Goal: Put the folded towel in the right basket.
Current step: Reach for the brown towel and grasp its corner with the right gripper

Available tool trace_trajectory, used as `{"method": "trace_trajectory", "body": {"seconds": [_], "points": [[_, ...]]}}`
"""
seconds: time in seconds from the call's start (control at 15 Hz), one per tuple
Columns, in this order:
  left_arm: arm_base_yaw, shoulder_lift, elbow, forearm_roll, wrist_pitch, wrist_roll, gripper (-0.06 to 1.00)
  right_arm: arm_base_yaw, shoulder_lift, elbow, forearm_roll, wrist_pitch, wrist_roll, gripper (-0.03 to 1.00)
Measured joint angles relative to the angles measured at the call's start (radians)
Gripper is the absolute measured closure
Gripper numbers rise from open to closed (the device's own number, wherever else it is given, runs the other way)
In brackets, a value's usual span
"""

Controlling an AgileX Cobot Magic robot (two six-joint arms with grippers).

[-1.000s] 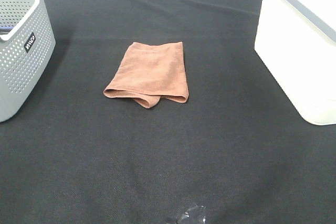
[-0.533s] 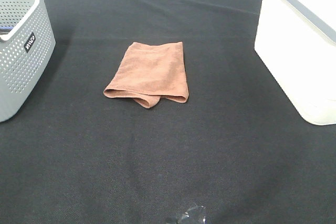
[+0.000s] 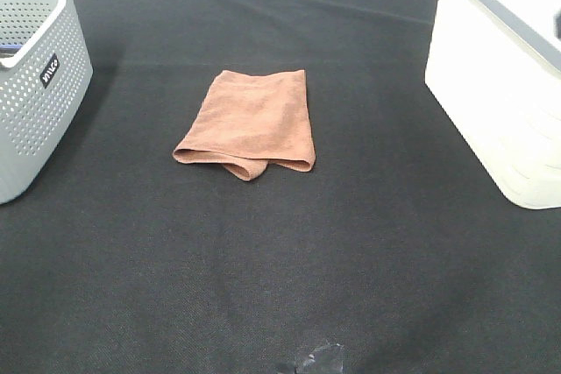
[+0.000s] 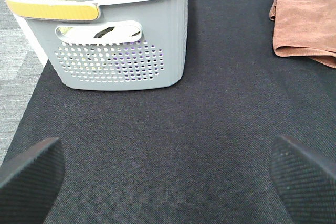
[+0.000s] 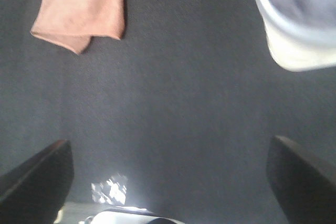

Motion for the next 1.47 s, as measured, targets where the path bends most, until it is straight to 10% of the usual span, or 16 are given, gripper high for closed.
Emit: {"method": "trace_trajectory", "body": {"seconds": [0.6,1.47], "points": [[0.0,0.0,0.0,0.0,0.0,0.0,-0.05,0.152,0.45,-0.322,0.211,-0.172,-0.141,0.01],[0.0,0.0,0.0,0.0,0.0,0.0,-0.05,0.255,1.253,-0.991,0.441,-0.123,-0.168,0.01]]}}
